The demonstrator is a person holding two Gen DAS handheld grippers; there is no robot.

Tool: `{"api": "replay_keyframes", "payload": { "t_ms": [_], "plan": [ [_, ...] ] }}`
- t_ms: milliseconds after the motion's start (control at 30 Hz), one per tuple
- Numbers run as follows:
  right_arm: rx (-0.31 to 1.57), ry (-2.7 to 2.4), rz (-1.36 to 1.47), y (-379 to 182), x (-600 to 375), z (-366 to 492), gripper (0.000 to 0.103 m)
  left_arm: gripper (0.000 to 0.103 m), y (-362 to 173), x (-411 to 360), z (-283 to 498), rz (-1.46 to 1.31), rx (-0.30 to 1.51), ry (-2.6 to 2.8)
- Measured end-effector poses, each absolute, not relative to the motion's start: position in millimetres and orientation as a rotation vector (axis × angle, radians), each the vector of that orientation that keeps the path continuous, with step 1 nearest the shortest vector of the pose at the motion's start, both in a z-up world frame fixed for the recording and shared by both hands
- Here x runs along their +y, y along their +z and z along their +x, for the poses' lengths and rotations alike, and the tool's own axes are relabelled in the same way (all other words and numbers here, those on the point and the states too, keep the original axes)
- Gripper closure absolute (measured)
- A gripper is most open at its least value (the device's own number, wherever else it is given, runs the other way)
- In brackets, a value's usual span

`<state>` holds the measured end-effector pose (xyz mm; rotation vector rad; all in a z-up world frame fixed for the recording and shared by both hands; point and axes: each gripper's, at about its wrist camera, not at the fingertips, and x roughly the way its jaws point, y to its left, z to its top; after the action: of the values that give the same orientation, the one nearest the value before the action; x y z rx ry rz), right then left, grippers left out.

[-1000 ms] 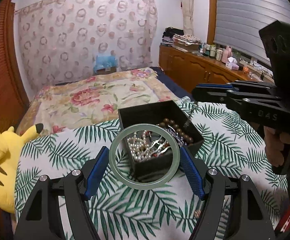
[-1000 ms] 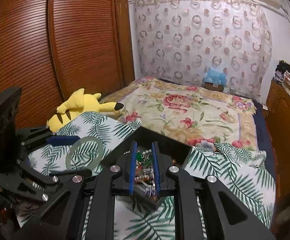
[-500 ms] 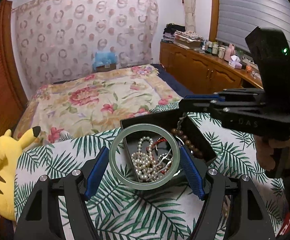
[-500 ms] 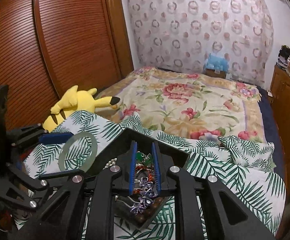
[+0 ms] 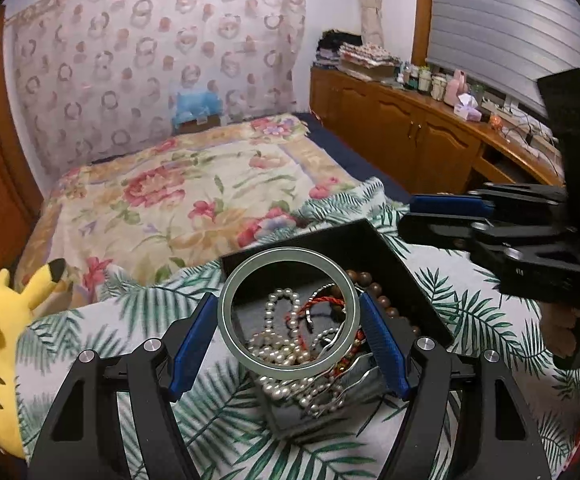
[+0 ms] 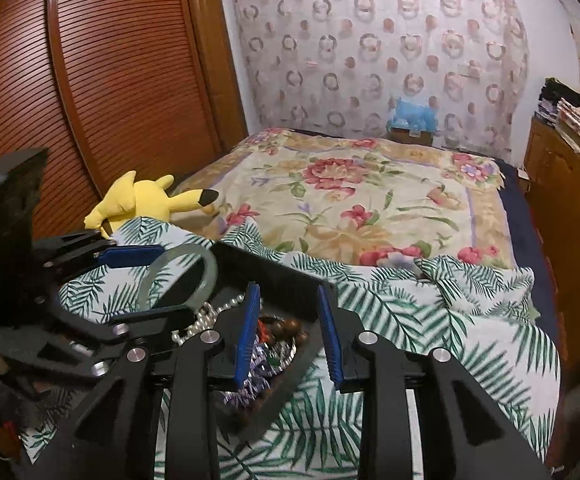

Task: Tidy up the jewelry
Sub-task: 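Lower bangle and ring into the black box and open both tools, then grasp the gold ring with the right tool while the left tool grasps the small ring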

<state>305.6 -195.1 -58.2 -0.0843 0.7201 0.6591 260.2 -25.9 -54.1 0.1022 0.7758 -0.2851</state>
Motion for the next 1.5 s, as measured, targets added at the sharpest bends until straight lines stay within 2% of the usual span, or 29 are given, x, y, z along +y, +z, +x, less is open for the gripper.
{"api": "replay_keyframes", "payload": {
  "t_ms": [500, 567, 700, 967, 1033, 1500],
  "plan": [
    [0.726, 0.586, -0.096, -71.9, -220.0, 285.2, 0.071, 0.032, -59.2, -35.6, 275.6, 0.110, 0.795, -0.263],
    [0.730, 0.582, -0.095, -72.6, -219.6, 285.0, 0.071, 0.027, -56.4, -33.1, 271.0, 0.103, 0.786, -0.260],
    [0.732, 0.579, -0.095, -73.8, -220.5, 277.7, 0.071, 0.026, -51.3, -28.4, 261.0, 0.090, 0.775, -0.248],
    [0.709, 0.582, -0.109, -68.7, -219.1, 247.2, 0.071, 0.009, -42.6, -20.2, 228.6, 0.060, 0.735, -0.237],
    [0.708, 0.585, -0.103, -68.0, -219.6, 239.0, 0.071, 0.008, -42.3, -19.3, 218.1, 0.053, 0.727, -0.240],
    [0.759, 0.585, -0.127, -92.6, -223.4, 184.4, 0.069, 0.008, -58.3, -17.8, 154.5, 0.029, 0.744, -0.269]
  ]
}}
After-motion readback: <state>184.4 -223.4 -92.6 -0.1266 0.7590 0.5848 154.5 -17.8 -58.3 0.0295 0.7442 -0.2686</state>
